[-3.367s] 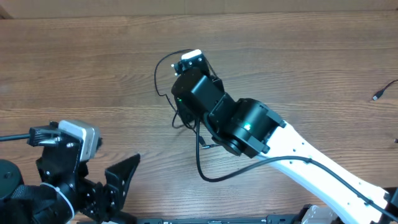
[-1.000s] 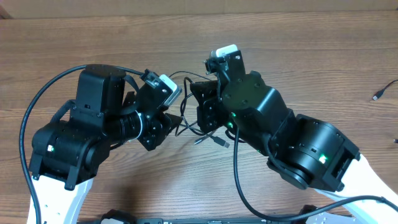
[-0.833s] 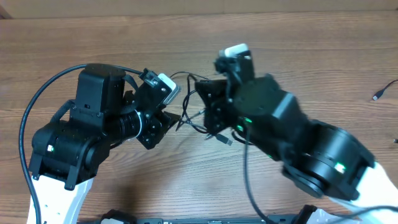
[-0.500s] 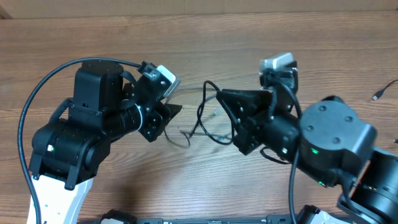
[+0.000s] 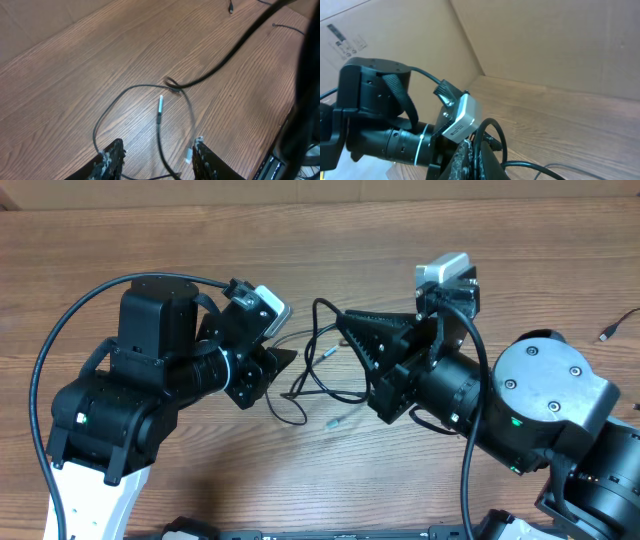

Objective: Untangle cables

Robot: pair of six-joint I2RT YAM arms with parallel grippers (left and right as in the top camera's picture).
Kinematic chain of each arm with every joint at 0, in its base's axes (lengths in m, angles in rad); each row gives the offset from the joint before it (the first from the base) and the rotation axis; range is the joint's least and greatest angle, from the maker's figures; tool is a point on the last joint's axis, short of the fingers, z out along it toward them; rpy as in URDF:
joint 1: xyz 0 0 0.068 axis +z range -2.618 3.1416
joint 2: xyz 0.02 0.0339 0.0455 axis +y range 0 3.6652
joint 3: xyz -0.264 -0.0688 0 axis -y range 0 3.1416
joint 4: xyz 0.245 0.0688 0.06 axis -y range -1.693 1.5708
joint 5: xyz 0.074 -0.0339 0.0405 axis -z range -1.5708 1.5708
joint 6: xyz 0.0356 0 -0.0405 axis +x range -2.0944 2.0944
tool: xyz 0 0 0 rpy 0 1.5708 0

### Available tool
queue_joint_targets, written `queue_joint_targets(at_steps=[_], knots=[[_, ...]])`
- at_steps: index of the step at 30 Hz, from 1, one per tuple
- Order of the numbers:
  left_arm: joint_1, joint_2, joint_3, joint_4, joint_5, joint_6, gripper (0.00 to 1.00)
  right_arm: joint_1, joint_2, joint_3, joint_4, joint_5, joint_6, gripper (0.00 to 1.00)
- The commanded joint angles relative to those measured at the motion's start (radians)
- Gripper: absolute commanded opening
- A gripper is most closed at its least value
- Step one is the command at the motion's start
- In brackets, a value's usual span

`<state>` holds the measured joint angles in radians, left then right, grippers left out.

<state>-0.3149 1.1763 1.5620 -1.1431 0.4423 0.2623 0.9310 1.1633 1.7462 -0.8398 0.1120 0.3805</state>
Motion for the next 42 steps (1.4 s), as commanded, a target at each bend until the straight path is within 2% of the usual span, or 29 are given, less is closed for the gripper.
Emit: queue_joint_targets(at_steps=[1, 12, 22, 39, 40, 41, 42], knots=[[-0.005, -0.02, -0.003, 0.003, 0.023, 0.008, 0.44, 0.003, -0.008, 0.022, 0.002, -0.024, -0.047, 0.04], [-0.005, -0.06, -0.003, 0.01, 0.045, 0.008, 0.45, -0.095, 0.047, 0.02, -0.05, -0.057, -0.033, 0.04], [-0.005, -0.06, -0.003, 0.016, 0.075, 0.008, 0.47, -0.097, 0.147, 0.02, 0.018, -0.164, -0.014, 0.04], [-0.005, -0.059, -0.003, -0.01, 0.074, 0.023, 0.45, -0.097, 0.15, 0.021, 0.065, -0.26, 0.02, 0.04], [-0.005, -0.059, -0.003, -0.01, 0.074, 0.027, 0.45, -0.097, 0.15, 0.021, 0.068, -0.264, 0.024, 0.04], [-0.005, -0.059, -0.003, -0.01, 0.074, 0.031, 0.4, -0.097, 0.15, 0.021, 0.069, -0.264, 0.032, 0.04], [-0.005, -0.059, -0.003, -0.009, 0.072, 0.031, 0.29, -0.097, 0.15, 0.021, 0.069, -0.264, 0.035, 0.04]])
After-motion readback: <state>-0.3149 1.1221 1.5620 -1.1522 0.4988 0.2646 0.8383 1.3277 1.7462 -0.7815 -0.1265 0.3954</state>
